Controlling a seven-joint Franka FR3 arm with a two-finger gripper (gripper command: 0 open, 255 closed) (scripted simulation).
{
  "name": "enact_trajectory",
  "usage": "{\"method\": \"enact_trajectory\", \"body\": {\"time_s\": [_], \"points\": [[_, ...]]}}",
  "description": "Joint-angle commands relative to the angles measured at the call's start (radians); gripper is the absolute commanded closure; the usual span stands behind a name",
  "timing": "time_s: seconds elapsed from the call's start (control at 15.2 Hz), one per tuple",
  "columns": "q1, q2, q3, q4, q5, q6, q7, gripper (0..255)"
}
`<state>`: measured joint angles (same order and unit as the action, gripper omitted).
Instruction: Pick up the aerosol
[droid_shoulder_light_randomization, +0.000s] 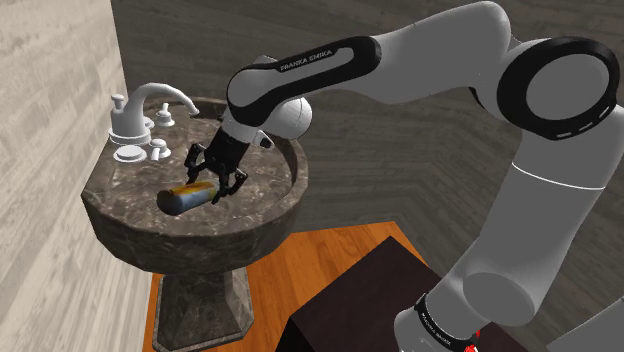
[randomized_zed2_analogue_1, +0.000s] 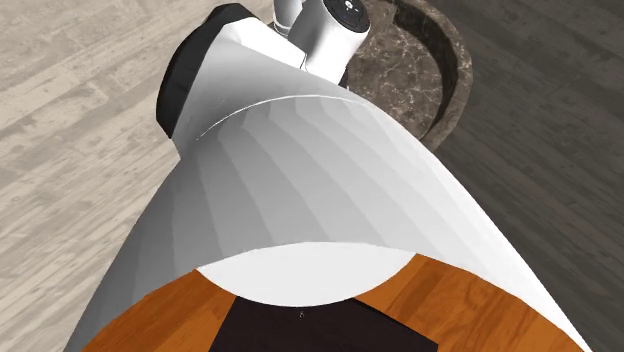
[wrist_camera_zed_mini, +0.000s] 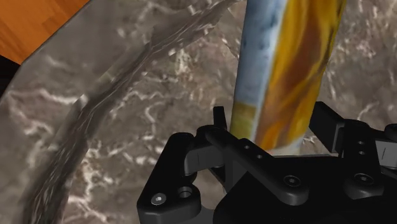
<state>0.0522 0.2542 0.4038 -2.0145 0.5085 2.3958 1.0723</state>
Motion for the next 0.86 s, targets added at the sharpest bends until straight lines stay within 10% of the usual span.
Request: {"method": "enact_trajectory", "body": {"time_s": [0.0, 0.79], "points": [[-0.001, -0.016, 0.000, 0.008, -0.003, -0.022, 0.011, 255], [-0.009, -0.084, -0.005, 0.062, -0.020, -0.136, 0.062, 255]]}}
